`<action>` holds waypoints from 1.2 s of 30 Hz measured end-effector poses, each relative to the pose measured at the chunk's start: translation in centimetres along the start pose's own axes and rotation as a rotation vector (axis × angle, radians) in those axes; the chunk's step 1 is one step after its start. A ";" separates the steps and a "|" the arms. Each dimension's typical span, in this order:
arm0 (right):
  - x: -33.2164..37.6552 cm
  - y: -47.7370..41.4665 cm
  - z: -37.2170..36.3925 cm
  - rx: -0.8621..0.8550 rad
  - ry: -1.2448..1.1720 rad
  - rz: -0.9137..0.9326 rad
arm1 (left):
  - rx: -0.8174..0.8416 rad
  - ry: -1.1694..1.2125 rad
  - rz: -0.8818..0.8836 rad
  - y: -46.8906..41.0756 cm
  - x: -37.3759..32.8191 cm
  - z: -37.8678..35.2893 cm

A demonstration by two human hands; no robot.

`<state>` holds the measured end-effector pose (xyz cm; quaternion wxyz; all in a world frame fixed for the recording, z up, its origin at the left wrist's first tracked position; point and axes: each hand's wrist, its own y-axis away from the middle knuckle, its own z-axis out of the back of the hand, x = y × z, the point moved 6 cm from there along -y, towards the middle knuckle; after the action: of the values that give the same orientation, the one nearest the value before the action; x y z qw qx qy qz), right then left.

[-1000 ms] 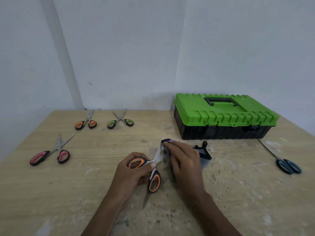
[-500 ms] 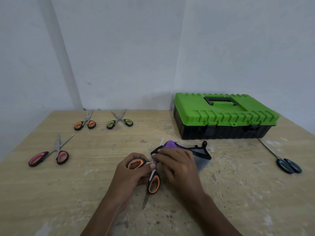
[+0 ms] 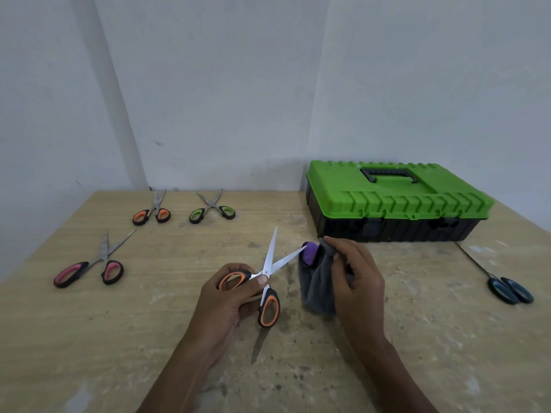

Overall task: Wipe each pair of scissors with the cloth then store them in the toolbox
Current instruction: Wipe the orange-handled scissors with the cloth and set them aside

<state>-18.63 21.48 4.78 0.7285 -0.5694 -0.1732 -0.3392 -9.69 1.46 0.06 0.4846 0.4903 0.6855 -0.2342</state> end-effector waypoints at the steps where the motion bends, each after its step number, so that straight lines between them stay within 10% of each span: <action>1: 0.0 0.1 -0.3 0.019 0.008 0.006 | -0.006 -0.002 0.000 0.0 0.0 0.1; 36: 1.5 2.1 -4.7 0.199 0.290 0.168 | -0.050 -0.045 -0.082 -0.1 0.2 0.3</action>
<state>-16.75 16.83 2.83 0.8242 -0.4522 -0.0509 -0.3371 -9.66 1.27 -0.22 0.5022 0.4441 0.6995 -0.2476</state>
